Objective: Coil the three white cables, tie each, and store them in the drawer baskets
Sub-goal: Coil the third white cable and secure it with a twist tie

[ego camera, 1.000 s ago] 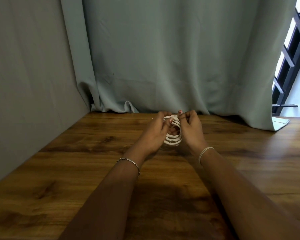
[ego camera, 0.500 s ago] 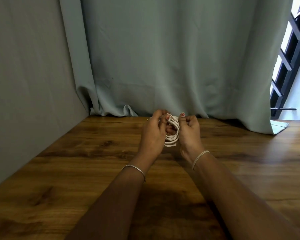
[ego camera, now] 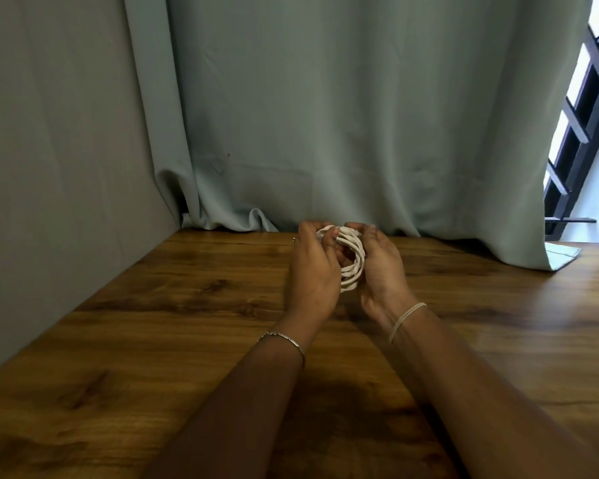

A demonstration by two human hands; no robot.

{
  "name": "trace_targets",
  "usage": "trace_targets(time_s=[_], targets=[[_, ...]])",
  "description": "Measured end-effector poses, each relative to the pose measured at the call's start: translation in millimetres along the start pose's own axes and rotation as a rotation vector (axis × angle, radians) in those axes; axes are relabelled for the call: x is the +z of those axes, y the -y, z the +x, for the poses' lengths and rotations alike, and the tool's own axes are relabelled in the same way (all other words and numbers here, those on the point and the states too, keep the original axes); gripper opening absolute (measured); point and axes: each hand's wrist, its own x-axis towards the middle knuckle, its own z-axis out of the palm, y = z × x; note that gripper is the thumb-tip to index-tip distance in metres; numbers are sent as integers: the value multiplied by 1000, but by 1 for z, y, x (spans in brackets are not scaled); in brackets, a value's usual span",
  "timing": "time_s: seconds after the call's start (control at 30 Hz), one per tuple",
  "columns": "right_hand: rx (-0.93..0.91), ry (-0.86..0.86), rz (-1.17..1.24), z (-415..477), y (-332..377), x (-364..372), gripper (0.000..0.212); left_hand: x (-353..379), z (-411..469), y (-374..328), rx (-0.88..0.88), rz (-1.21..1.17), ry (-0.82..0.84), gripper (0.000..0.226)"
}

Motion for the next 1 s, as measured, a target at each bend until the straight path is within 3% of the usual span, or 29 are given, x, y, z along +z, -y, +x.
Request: trace_targets(time_s=[0.07,0.2,0.33,0.57,0.77,0.87,1.0], targets=[[28,68,58,-3,2,1,44,-2,1,-3,-27,-39,-32,21],[-53,197,-33,-10,4,2,35,-8,3,-11,-119,-174,-65,8],[-116,127,-115,-10,2,2,29,-9,5,-12,-255,-367,50,12],[-166,-5,-177,-2,0,-7,26,-11,9,-9,-338,-370,186,11],[-186,-10,-187,-4,2,-11,22,-9,8,-3,-297,-355,229,5],[-188,0,-193,-5,1,-10,25,-8,5,-3,-200,-345,249,20],[-233,31,-205,-4,1,-9,17,-9,3,-6,-99,-258,264,16]])
